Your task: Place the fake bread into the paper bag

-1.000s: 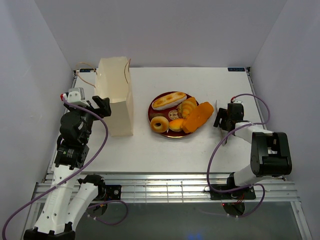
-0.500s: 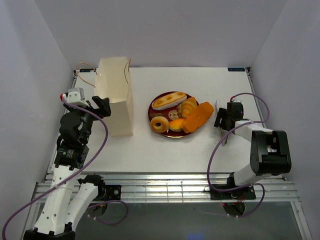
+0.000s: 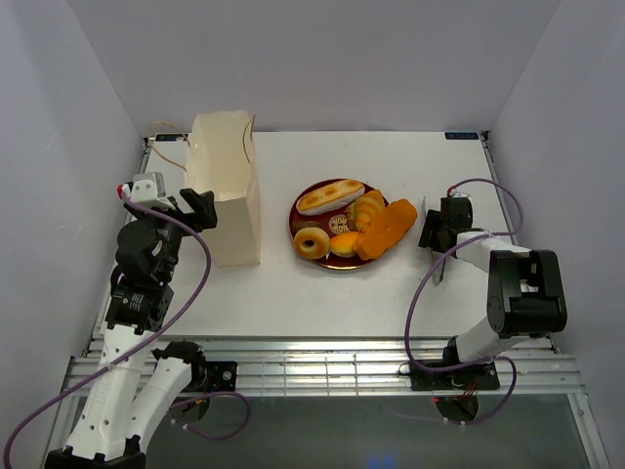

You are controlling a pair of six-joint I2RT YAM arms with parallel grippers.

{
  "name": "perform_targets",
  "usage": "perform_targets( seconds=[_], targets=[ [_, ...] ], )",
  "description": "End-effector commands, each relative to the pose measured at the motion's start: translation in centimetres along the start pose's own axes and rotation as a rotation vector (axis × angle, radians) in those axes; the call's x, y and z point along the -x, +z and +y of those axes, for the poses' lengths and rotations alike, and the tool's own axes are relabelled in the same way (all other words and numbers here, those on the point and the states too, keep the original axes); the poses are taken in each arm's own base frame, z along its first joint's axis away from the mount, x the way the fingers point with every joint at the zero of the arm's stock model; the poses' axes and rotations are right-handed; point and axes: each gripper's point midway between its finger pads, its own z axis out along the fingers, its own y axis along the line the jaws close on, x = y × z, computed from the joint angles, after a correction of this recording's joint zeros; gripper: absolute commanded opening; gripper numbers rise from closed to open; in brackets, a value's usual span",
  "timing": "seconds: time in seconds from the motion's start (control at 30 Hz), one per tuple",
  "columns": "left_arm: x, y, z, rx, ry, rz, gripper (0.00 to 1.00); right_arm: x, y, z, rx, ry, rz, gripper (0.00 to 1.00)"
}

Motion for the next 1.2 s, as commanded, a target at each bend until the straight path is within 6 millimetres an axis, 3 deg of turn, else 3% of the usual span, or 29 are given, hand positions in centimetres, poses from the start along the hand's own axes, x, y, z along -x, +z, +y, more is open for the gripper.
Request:
perform_targets(
  seconds=[0.0,0.13,0.77,1.17],
  targets=[
    [-0.4,-0.2,0.3,0.010,0.009,0.004,0.98,-0.1,-0.9,0.0,-0.003,-0.008,0.023,0.71],
    [-0.2,-0.3,0.2,0.009,0.009,-0.001,0.98,0.4,-1.7,0.2,0.012,0.001,0.009,0.67],
    [0.0,-0.4,0.3,0.014,0.010,-0.014,0.98,3.5,-6.0,0.5,0.040,-0.005,-0.055,0.68],
    [0.0,-0.5,0.6,0.029,0.008,-0.021,0.98,5.1,-10.2,1.3,0.105,-0.012,-0.138,0.68]
  ],
)
